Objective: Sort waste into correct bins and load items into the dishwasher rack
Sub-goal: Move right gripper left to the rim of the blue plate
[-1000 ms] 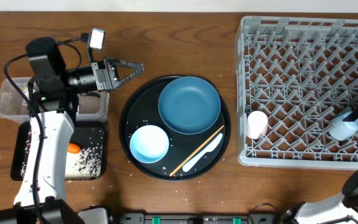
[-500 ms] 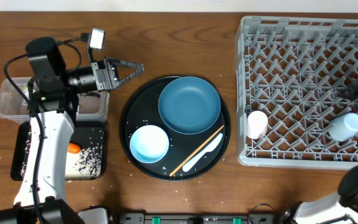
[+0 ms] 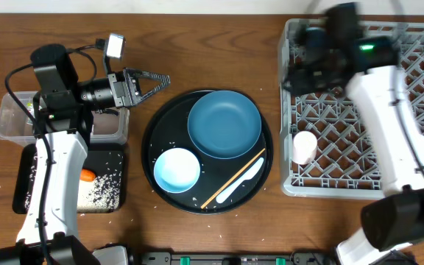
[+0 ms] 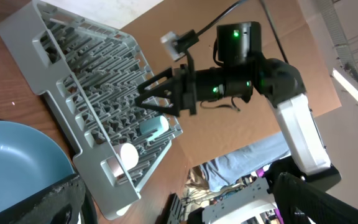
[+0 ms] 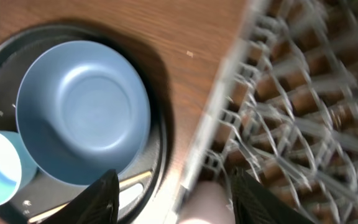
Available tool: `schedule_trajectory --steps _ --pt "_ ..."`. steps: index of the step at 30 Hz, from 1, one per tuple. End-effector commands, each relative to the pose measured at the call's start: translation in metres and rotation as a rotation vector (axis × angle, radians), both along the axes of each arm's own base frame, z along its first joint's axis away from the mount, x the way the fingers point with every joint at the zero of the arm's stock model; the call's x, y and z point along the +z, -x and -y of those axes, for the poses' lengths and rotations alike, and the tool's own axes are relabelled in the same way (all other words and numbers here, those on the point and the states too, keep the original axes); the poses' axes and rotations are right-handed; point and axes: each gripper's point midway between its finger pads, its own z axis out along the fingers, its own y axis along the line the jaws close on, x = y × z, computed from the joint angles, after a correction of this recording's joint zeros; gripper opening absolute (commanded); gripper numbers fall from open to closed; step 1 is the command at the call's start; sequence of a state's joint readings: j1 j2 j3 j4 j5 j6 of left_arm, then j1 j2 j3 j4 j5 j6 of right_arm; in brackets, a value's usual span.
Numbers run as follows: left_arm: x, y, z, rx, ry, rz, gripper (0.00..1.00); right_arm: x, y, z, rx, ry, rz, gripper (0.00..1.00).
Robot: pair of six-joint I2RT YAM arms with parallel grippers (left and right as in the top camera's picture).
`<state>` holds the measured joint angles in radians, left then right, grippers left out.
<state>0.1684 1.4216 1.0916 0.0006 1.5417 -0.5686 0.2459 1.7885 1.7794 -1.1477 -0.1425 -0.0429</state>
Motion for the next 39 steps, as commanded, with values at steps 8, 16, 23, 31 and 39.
schedule_trajectory --steps 8,16,23,31,39 --pt "0.000 0.001 -0.001 -0.007 0.000 0.017 0.98 -0.088 -0.020 -0.067 0.113 0.184 -0.036 0.43" --pt "0.000 0.001 -0.001 -0.007 0.000 0.017 0.98 -0.147 -0.025 -0.082 0.143 0.214 -0.106 0.33" --pt "0.000 0.001 0.000 -0.008 0.000 0.017 0.98 -0.164 -0.026 -0.081 0.143 0.226 -0.132 0.33" --pt "0.000 0.001 0.000 -0.007 0.000 0.017 0.98 -0.168 -0.026 -0.081 0.142 0.232 -0.136 0.27" --pt "0.000 0.001 -0.001 -0.007 0.000 0.017 0.98 -0.172 -0.027 -0.073 0.130 0.272 -0.127 0.25"
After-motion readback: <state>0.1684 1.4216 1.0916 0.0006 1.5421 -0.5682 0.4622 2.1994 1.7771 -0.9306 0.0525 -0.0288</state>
